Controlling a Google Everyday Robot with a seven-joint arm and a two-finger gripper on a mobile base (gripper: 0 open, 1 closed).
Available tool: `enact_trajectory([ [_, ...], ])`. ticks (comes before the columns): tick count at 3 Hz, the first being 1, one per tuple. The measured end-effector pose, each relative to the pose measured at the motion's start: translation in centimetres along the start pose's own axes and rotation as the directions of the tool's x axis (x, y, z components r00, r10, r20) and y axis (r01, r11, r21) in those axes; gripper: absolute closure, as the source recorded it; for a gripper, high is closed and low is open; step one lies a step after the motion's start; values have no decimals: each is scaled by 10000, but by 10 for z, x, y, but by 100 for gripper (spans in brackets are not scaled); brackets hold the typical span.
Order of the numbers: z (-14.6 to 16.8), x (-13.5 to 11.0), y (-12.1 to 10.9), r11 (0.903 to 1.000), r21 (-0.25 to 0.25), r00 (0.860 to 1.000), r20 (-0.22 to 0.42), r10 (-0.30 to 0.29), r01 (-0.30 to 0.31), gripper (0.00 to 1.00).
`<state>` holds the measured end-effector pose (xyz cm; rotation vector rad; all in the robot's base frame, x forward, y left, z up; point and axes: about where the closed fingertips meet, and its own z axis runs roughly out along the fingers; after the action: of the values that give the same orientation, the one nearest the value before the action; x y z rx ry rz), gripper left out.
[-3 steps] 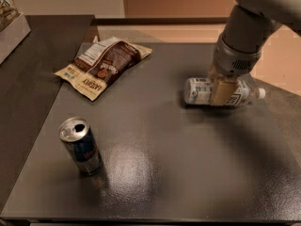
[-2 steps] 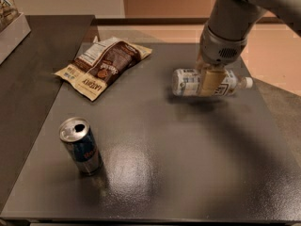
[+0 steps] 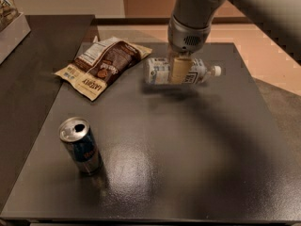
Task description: Move blue plastic bottle near brown chip bag
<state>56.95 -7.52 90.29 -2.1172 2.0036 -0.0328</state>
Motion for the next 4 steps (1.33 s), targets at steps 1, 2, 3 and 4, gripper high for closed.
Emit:
enact_trajectory([
  [1,6,-28,-16,10000,84,9999,108,-14,13,100],
  [2,15,-52,-31,9999,101,9999,133,1,-2,82],
  [3,23,-69,-40,10000,68,10000,74,-59,59,59],
  [4,34,-79,-43,10000,-23,10000,17,-65,65,36],
])
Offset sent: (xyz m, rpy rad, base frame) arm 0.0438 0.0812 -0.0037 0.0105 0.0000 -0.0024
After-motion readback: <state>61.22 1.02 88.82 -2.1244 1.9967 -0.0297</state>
